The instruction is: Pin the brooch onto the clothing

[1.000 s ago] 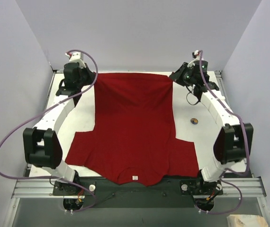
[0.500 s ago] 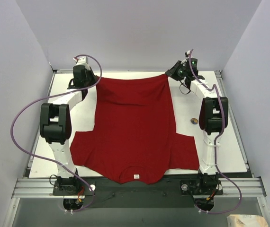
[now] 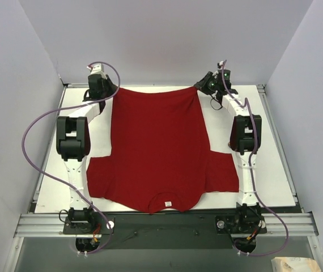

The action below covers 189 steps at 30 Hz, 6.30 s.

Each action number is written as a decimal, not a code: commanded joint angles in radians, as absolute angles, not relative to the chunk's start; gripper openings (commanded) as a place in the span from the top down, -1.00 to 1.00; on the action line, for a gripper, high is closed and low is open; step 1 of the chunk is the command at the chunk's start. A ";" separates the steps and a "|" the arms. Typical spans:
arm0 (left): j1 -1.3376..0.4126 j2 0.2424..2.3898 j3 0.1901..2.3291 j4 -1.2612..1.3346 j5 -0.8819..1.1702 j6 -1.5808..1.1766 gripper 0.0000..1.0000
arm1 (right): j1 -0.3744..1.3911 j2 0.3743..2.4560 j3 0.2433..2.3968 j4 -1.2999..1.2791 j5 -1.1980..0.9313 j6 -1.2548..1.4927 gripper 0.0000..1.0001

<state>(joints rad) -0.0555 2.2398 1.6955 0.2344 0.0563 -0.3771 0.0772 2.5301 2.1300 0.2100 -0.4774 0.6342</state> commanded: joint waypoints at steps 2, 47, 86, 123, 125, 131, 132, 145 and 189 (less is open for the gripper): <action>-0.023 2.295 1.827 0.241 0.080 -0.431 -0.26 | 0.055 2.513 2.206 0.255 -0.509 0.650 -0.21; -0.193 1.161 0.730 0.075 0.347 -0.597 -0.95 | 0.071 1.161 0.874 -0.133 -0.143 0.506 -1.00; -0.767 1.669 1.266 -0.077 0.273 -0.526 -0.94 | -0.238 1.732 1.034 -0.215 -0.267 0.634 -0.46; -0.773 2.032 1.584 0.052 0.417 -0.681 -0.92 | -0.163 1.827 1.120 -0.236 -0.314 0.624 -0.04; -0.790 2.092 1.655 0.048 0.448 -0.701 -0.85 | -0.164 1.813 1.117 -0.238 -0.313 0.623 -0.04; -0.841 2.292 1.888 0.005 0.449 -0.727 -0.73 | -0.164 1.825 1.134 -0.242 -0.333 0.611 -0.02; -0.842 2.331 1.908 0.003 0.449 -0.742 -0.69 | -0.163 1.828 1.137 -0.242 -0.337 0.609 0.03; -0.861 2.583 2.174 -0.140 0.407 -0.776 -0.42 | -0.155 1.859 1.141 -0.242 -0.370 0.604 0.11; -0.822 2.730 2.281 -0.275 0.319 -0.893 -0.09 | -0.130 1.934 1.169 -0.210 -0.488 0.592 0.54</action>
<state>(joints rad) -0.8280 2.6781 2.2654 -0.1738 0.3634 -0.9108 -0.1493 1.9106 1.1522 -0.1787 -0.4652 0.5987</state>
